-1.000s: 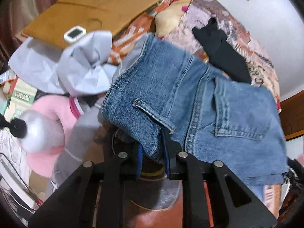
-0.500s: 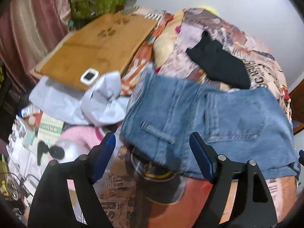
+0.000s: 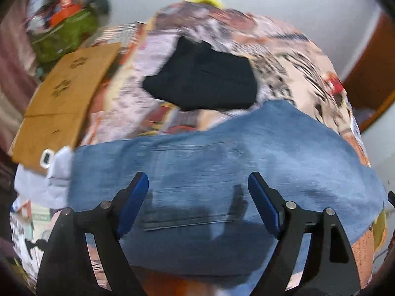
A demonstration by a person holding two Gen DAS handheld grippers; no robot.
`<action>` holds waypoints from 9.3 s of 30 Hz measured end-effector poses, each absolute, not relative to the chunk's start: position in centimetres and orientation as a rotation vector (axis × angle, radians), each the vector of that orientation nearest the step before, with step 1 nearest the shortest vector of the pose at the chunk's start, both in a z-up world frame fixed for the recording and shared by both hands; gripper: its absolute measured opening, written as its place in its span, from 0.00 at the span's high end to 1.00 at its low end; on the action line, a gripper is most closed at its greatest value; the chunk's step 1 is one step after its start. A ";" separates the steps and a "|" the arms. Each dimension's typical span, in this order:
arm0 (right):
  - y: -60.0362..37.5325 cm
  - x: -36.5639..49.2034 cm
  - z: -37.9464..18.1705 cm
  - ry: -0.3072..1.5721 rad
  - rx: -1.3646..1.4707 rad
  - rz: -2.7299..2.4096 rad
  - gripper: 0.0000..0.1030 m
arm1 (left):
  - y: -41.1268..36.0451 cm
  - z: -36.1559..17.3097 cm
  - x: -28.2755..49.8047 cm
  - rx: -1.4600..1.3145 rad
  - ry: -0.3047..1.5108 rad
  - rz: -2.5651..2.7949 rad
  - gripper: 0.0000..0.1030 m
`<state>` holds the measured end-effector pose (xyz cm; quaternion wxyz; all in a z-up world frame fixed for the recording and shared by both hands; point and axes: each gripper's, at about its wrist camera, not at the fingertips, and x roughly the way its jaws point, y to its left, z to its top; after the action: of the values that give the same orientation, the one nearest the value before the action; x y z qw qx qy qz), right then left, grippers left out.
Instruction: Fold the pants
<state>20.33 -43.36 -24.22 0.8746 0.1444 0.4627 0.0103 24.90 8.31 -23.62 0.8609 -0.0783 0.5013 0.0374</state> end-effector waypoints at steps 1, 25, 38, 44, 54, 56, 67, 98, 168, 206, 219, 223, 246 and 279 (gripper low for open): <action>-44.9 19.7 -24.7 0.967 0.341 -0.022 0.36 | 7.5 -23.9 25.3 -0.155 1.062 0.064 0.20; -52.3 17.0 -26.3 0.883 0.469 -0.240 0.52 | 2.3 -25.9 25.9 -0.062 1.122 0.056 0.09; -51.7 20.5 -28.2 0.918 0.436 -0.231 0.71 | 2.3 -25.8 24.8 -0.061 1.116 0.043 0.08; -50.8 20.4 -26.2 0.847 0.333 -0.241 0.95 | 2.7 -25.3 24.9 -0.054 1.137 0.048 0.08; -53.6 19.9 -18.3 0.649 0.215 -0.342 0.99 | 4.8 -19.2 26.3 -0.074 1.030 0.025 0.08; -54.4 19.7 -19.4 0.709 0.288 -0.294 0.99 | 4.1 -19.5 26.0 -0.061 1.040 -0.007 0.08; -49.7 18.7 -25.3 0.889 0.444 -0.089 0.72 | 4.1 -23.7 23.5 -0.056 1.119 0.038 0.08; -50.5 20.1 -27.9 0.880 0.280 -0.214 0.91 | 4.8 -26.0 22.3 -0.148 1.170 0.058 0.05; -53.0 19.7 -21.9 0.700 0.509 -0.163 0.92 | -11.9 -20.7 27.6 0.060 1.023 -0.282 0.01; -16.3 24.2 -23.8 0.954 0.052 0.623 0.88 | 1.5 -16.8 22.2 -0.098 0.835 -0.088 0.01; -18.1 22.8 -21.2 0.938 0.002 0.663 0.49 | -0.5 -16.3 23.5 -0.057 0.841 -0.096 0.01; -21.3 23.4 -19.8 0.890 0.018 0.591 0.48 | -2.6 -16.2 24.6 -0.008 0.840 -0.104 0.01; -29.2 27.2 -27.5 1.099 0.121 0.457 0.37 | -9.8 -24.7 30.9 0.178 1.093 -0.165 0.00; -26.1 23.2 -19.5 0.892 0.038 0.416 0.25 | 7.1 -18.2 20.1 -0.105 0.843 0.157 0.00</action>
<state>23.16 -26.08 -19.53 0.8812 0.0184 0.4280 0.1997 20.15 7.09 -18.18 0.9081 -0.0508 0.4087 0.0760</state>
